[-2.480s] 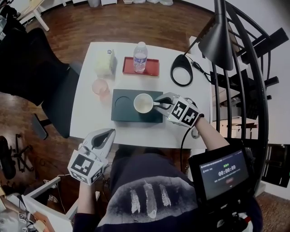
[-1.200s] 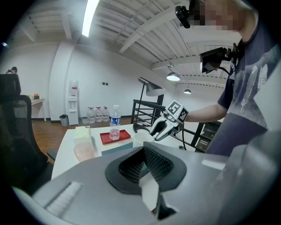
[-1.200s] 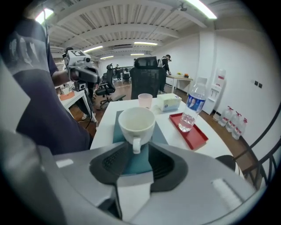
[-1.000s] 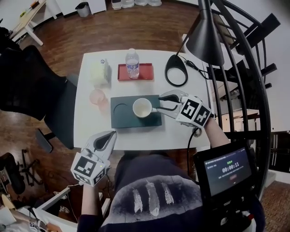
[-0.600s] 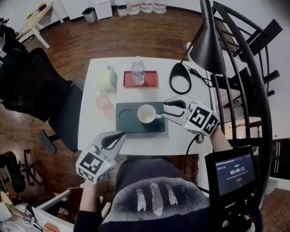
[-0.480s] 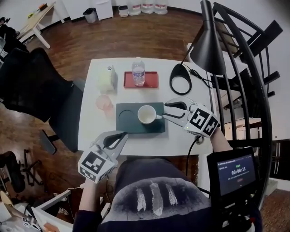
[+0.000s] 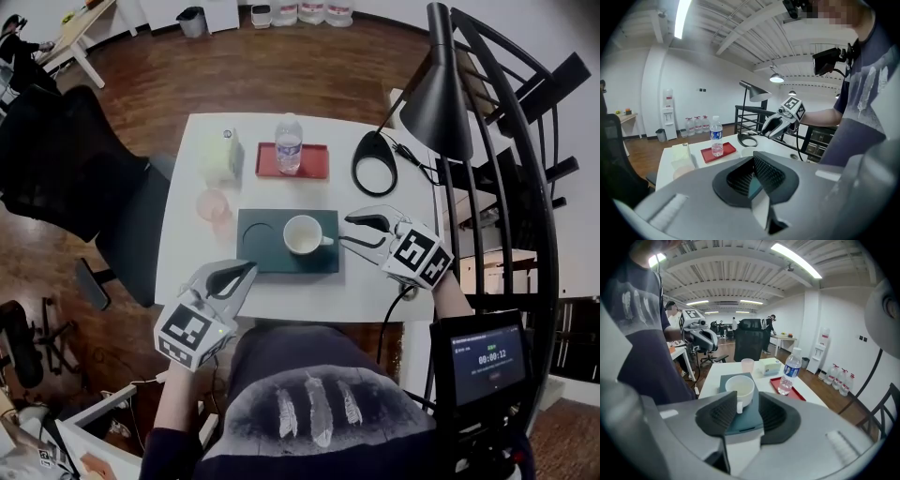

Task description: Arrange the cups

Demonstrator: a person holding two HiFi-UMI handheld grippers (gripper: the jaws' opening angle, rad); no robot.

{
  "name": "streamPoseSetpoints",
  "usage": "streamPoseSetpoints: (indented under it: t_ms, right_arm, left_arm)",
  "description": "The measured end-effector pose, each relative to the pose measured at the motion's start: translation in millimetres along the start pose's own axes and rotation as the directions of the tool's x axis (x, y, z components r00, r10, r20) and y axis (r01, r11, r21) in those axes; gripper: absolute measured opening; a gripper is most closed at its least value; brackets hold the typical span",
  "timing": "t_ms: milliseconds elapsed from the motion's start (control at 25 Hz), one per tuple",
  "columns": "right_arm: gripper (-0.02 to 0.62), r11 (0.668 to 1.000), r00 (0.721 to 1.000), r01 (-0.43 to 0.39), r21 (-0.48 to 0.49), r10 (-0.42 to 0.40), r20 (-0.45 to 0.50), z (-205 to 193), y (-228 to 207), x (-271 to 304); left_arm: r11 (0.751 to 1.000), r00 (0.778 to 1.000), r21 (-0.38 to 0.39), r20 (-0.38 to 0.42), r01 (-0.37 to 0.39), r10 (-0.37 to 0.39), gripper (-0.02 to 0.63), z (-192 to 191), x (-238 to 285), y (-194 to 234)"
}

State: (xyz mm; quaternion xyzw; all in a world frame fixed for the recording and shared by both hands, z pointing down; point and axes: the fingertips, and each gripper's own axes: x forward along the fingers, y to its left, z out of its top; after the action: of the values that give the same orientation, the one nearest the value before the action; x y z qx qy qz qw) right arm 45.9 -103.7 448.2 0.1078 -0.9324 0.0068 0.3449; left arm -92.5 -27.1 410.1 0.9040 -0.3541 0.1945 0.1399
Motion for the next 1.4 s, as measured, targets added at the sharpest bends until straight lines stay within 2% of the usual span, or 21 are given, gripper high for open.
streamPoseSetpoints:
  t_ms: [200, 360, 400, 440, 480, 520, 600, 680, 800, 960, 1160, 1400]
  right_arm:
    - [0.147, 1.000, 1.000, -0.002, -0.009, 0.002, -0.019, -1, -1, 7]
    - [0.147, 1.000, 0.999, -0.003, -0.016, 0.003, -0.032, -4, 0, 10]
    - [0.147, 1.000, 0.999, -0.001, -0.020, 0.001, -0.037, -5, 0, 11]
    - [0.125, 1.000, 0.999, 0.002, -0.025, -0.003, -0.041, -6, -1, 11]
    - [0.060, 1.000, 0.999, 0.007, -0.029, -0.009, -0.045, -6, -1, 11]
    - [0.021, 0.999, 0.999, 0.012, -0.031, -0.014, -0.047, -7, -2, 10]
    - [0.014, 0.999, 0.998, 0.017, -0.031, -0.019, -0.052, -8, -2, 10]
    - [0.002, 0.999, 0.998, 0.018, -0.030, -0.020, -0.058, -9, -2, 9]
    - [0.002, 0.999, 0.997, 0.020, -0.032, -0.022, -0.071, -11, -3, 8]
    - [0.002, 0.999, 0.996, 0.030, -0.020, -0.032, -0.085, -16, -4, 4]
    - [0.002, 0.998, 0.993, 0.058, -0.005, -0.058, -0.107, -25, -8, -2]
    - [0.002, 0.995, 0.988, 0.091, 0.030, -0.087, -0.129, -39, -6, -15]
  left_arm:
    - [0.999, 0.999, -0.006, -0.004, -0.034, 0.034, 0.000, 0, -2, 17]
    - [0.989, 0.987, -0.047, -0.082, -0.143, 0.139, 0.000, -20, -12, 58]
    - [0.983, 0.980, -0.058, -0.108, -0.176, 0.169, 0.023, -27, -16, 70]
    - [0.976, 0.971, -0.064, -0.128, -0.210, 0.200, 0.041, -33, -21, 83]
    - [0.968, 0.962, -0.065, -0.144, -0.243, 0.231, 0.043, -37, -27, 96]
    - [0.960, 0.953, -0.066, -0.157, -0.272, 0.259, 0.058, -42, -32, 108]
    - [0.946, 0.937, -0.074, -0.177, -0.317, 0.300, 0.124, -50, -40, 128]
    - [0.935, 0.928, -0.095, -0.190, -0.343, 0.321, 0.143, -57, -44, 145]
    - [0.924, 0.920, -0.136, -0.216, -0.359, 0.326, 0.143, -70, -38, 170]
    - [0.928, 0.920, -0.159, -0.265, -0.338, 0.290, 0.143, -81, -13, 195]
    - [0.934, 0.911, -0.141, -0.307, -0.329, 0.275, 0.154, -78, 13, 222]
    - [0.951, 0.875, -0.085, -0.422, -0.297, 0.235, 0.166, -87, 32, 241]
